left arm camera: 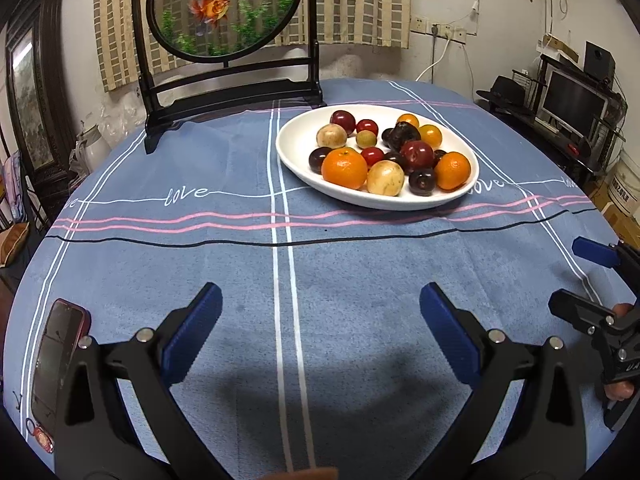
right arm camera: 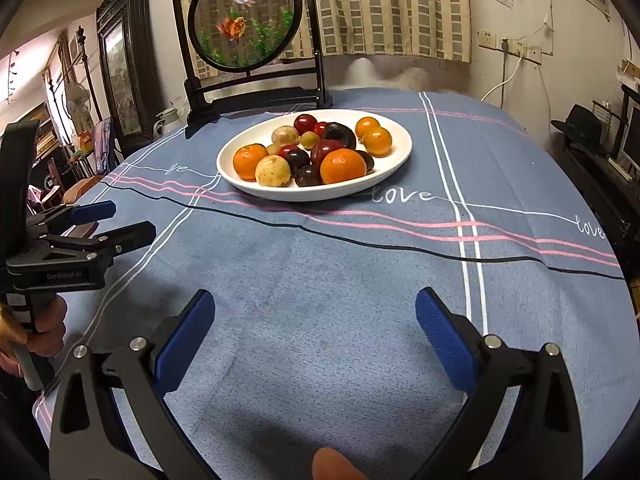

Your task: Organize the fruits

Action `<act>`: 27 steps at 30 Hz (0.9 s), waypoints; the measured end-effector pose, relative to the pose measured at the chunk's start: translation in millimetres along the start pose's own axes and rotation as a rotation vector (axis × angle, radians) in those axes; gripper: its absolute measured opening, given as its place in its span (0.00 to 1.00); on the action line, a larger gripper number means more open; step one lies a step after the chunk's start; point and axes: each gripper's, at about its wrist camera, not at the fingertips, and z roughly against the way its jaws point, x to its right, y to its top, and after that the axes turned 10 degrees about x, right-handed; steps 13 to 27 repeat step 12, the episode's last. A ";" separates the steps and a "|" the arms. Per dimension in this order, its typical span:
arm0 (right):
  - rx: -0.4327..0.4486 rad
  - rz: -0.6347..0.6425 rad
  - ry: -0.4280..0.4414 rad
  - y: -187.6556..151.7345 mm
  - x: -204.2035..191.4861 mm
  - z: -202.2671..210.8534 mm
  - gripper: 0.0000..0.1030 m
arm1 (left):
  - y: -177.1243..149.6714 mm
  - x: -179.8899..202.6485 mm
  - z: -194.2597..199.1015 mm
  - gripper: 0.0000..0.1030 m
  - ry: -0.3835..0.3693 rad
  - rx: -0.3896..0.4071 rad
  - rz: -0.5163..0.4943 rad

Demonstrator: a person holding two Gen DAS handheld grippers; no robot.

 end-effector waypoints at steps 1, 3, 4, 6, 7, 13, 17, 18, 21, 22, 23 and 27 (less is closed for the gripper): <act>-0.001 0.000 -0.001 0.0 0.1 -0.1 0.98 | 0.1 0.1 1.2 0.98 -0.004 0.007 0.000; -0.003 -0.001 -0.003 -0.2 0.4 -0.2 0.98 | -0.3 0.3 3.8 0.98 -0.007 0.023 0.000; -0.003 -0.001 -0.004 -0.1 0.5 -0.2 0.98 | -0.3 0.9 3.9 0.98 -0.007 0.025 -0.001; -0.003 0.000 -0.004 -0.3 0.0 -0.1 0.98 | -0.6 1.6 3.4 0.98 -0.006 0.025 -0.001; -0.003 0.000 -0.005 -0.2 0.1 0.0 0.98 | -0.9 1.7 3.2 0.98 -0.005 0.021 -0.001; -0.002 0.002 -0.004 0.4 0.6 0.2 0.98 | -2.7 2.9 2.1 0.98 0.002 0.016 0.002; -0.002 0.002 -0.004 0.4 0.6 0.2 0.98 | -2.7 2.9 2.1 0.98 0.002 0.016 0.002; -0.002 0.002 -0.004 0.4 0.6 0.2 0.98 | -2.7 2.9 2.1 0.98 0.002 0.016 0.002; -0.002 0.002 -0.004 0.4 0.6 0.2 0.98 | -2.7 2.9 2.1 0.98 0.002 0.016 0.002; -0.002 0.002 -0.004 0.4 0.6 0.2 0.98 | -2.7 2.9 2.1 0.98 0.002 0.016 0.002; -0.002 0.002 -0.004 0.4 0.6 0.2 0.98 | -2.7 2.9 2.1 0.98 0.002 0.016 0.002; -0.002 0.002 -0.004 0.4 0.6 0.2 0.98 | -2.7 2.9 2.1 0.98 0.002 0.016 0.002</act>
